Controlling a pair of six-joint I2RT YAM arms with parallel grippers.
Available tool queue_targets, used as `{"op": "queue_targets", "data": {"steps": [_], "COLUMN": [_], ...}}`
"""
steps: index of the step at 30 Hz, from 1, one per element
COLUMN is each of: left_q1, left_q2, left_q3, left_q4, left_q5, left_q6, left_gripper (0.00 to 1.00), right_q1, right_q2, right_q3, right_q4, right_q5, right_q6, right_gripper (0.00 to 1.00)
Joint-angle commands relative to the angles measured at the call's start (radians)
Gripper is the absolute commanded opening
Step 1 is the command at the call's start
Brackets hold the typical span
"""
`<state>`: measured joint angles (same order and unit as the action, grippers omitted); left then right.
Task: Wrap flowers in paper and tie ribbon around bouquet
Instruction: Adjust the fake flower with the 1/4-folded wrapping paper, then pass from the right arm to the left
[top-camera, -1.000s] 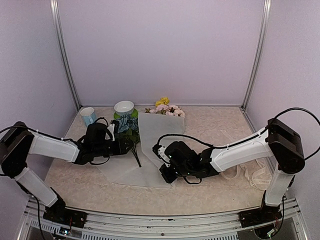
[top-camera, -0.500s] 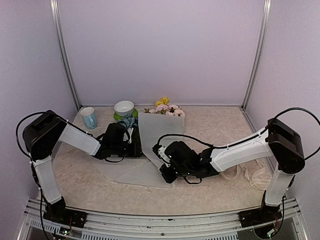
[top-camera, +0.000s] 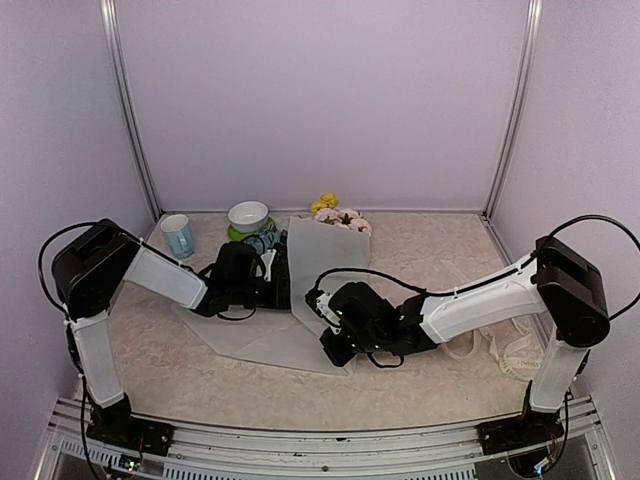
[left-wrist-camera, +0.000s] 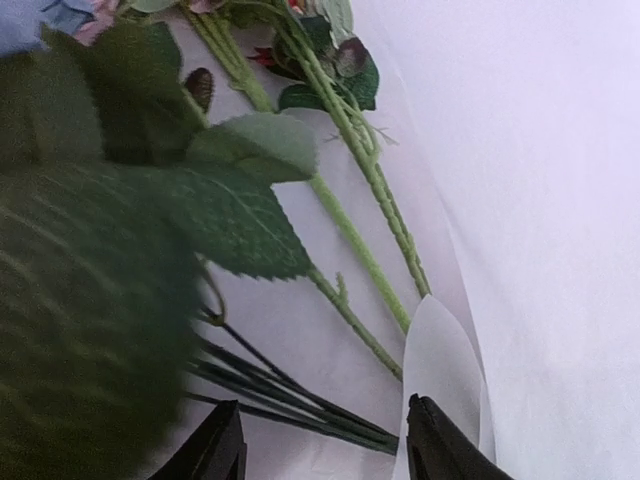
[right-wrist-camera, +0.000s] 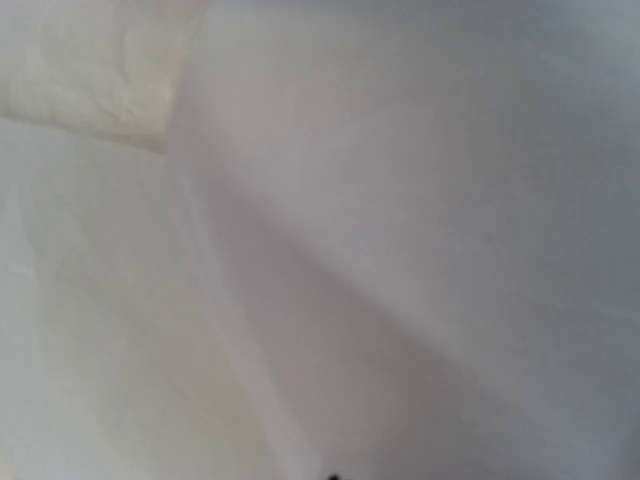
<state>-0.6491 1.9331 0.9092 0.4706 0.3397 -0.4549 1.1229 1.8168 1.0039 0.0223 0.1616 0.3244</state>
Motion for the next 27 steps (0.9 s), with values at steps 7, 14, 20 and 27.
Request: {"op": "queue_targets", "data": {"steps": [7, 14, 20, 27], "left_q1": [0.104, 0.116, 0.109, 0.029], "left_q2": [-0.310, -0.361, -0.304, -0.199], "left_q3": [-0.118, -0.200, -0.263, -0.229], "left_q4": [-0.024, 0.064, 0.113, 0.298], "left_q5": [-0.051, 0.156, 0.157, 0.254], "left_q6": [0.109, -0.036, -0.137, -0.220], "left_gripper": [0.66, 0.73, 0.73, 0.62], "right_q1": [-0.002, -0.003, -0.003, -0.003], "right_q2": [0.019, 0.021, 0.019, 0.023], "right_q3": [0.031, 0.037, 0.035, 0.032], "right_q4": [-0.021, -0.019, -0.013, -0.016], "right_q5": [0.005, 0.005, -0.003, 0.004], "right_q6": [-0.012, -0.015, -0.017, -0.018], "right_gripper": [0.00, 0.00, 0.00, 0.00]}}
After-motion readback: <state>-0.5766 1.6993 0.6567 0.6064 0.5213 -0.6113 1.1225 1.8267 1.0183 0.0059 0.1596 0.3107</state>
